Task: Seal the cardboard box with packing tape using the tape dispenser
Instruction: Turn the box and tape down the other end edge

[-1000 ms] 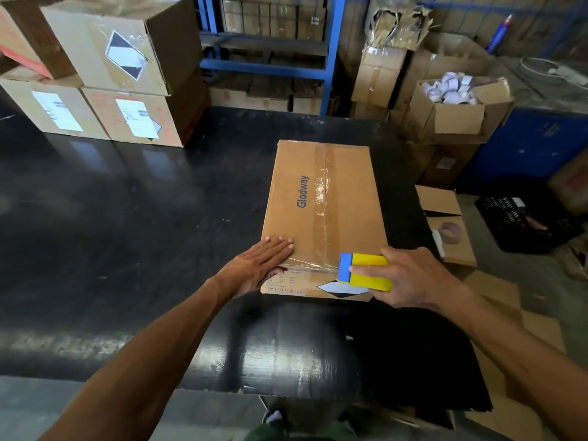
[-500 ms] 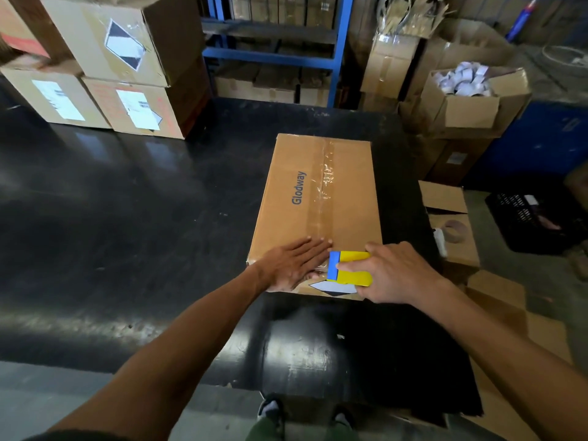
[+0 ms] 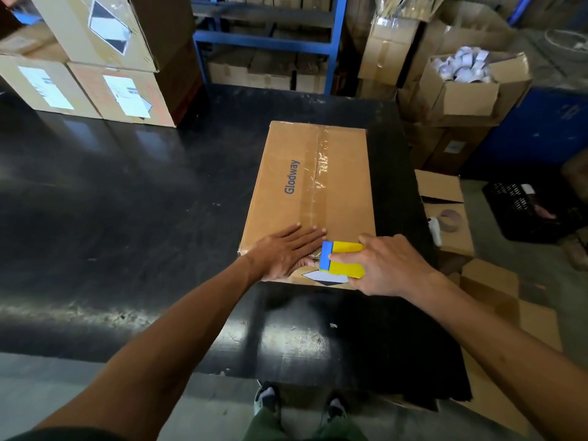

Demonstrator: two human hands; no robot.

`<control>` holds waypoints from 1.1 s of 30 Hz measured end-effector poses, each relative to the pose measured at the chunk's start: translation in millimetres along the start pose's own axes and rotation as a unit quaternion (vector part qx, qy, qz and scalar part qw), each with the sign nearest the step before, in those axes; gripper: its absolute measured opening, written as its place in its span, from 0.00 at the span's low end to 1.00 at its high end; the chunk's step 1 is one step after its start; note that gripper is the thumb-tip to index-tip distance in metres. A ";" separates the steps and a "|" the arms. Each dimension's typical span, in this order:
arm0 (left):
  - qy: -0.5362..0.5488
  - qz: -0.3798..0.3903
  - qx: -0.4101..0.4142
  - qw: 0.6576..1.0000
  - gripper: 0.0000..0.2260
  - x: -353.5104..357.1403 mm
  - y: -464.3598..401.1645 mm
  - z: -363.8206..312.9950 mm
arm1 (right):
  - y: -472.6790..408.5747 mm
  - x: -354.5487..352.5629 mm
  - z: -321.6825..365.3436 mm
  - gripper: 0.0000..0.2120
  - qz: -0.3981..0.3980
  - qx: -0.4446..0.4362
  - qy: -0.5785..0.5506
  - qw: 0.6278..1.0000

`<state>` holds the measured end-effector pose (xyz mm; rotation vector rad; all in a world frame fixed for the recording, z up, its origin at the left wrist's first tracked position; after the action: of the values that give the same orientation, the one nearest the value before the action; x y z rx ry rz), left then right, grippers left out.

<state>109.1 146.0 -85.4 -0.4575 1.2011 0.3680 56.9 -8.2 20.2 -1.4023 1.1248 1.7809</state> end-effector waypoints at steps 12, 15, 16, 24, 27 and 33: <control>-0.001 0.018 -0.002 1.000 0.27 2.0 -0.2 1.2 | 44.8 1.4 -61.1 0.29 0.044 0.001 0.020 0.999; 0.007 0.025 -0.015 1.000 0.28 -2.0 -2.2 0.1 | 41.9 6.7 -61.8 0.28 0.035 -0.012 0.020 0.999; 0.012 0.024 -0.019 0.999 0.28 -5.9 -5.9 -1.0 | 42.6 8.4 -62.9 0.27 0.034 -0.014 0.011 0.999; -0.003 0.027 0.021 0.999 0.28 -3.4 -61.3 -39.2 | 35.7 9.8 -69.1 0.26 0.017 -0.039 -0.007 0.999; -0.015 0.025 0.019 0.999 0.28 1.2 -60.4 -39.7 | 35.5 13.5 -75.3 0.27 0.006 -0.040 -0.012 0.999; -0.025 0.019 0.013 0.999 0.27 0.9 -59.6 -40.1 | 39.5 21.7 -85.5 0.28 -0.035 -0.064 -0.018 0.997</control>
<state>107.3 74.3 -89.4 -0.4020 1.1666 0.3935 56.5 -103.2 2.2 -1.4596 0.9463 1.8491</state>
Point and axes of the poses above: each hand's wrist, its own y-axis away from the middle knuckle, its own x-axis out of the palm, z = x × y, the point moved 7 cm from there along -y, towards the middle knuckle, and after that the axes turned 14 degrees about -y, right-handed, at the moved point
